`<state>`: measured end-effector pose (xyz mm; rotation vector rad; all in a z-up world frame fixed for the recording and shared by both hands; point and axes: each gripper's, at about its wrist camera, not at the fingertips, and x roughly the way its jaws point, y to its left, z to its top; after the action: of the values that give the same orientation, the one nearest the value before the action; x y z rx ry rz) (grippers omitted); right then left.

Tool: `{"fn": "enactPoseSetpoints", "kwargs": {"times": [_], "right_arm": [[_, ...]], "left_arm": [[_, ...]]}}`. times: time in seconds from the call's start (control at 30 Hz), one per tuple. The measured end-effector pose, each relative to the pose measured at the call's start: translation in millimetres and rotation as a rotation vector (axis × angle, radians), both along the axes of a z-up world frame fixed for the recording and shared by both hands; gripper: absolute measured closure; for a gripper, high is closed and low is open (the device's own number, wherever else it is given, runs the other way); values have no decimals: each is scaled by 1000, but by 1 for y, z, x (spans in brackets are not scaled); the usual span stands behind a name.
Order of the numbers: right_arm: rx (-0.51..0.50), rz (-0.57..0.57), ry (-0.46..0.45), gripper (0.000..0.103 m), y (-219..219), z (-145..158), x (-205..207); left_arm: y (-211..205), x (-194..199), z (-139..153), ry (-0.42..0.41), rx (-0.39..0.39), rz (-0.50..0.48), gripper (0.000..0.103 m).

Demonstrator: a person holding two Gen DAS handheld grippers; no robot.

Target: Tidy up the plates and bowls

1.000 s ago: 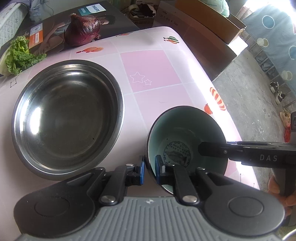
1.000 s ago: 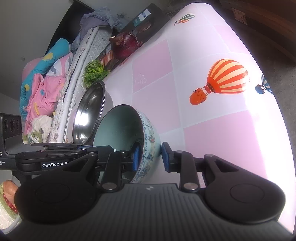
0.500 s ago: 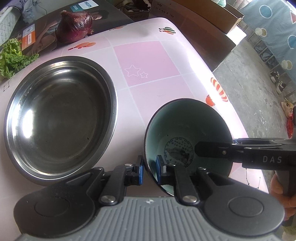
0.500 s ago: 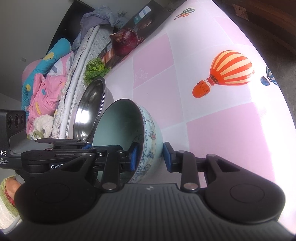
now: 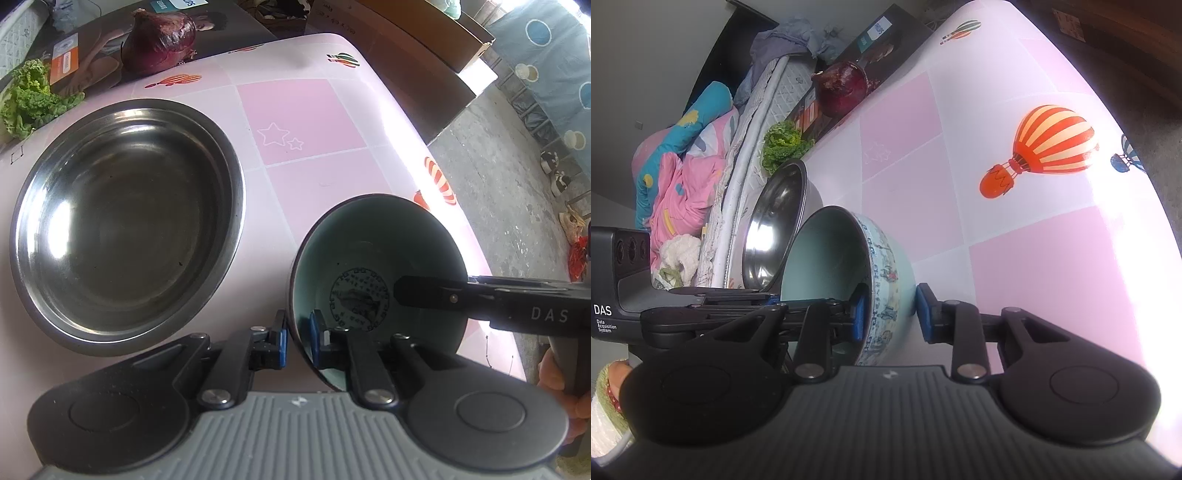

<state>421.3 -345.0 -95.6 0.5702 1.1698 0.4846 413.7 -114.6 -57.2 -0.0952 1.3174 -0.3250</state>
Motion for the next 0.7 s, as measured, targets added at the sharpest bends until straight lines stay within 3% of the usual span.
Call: {"fn": "enactPoseSetpoints", "kwargs": {"times": [0.7], "right_arm": [[3,-14,-15,77,-4,13,-2]], "left_arm": [[2,-5,12,-19,-23,8,90]]}}
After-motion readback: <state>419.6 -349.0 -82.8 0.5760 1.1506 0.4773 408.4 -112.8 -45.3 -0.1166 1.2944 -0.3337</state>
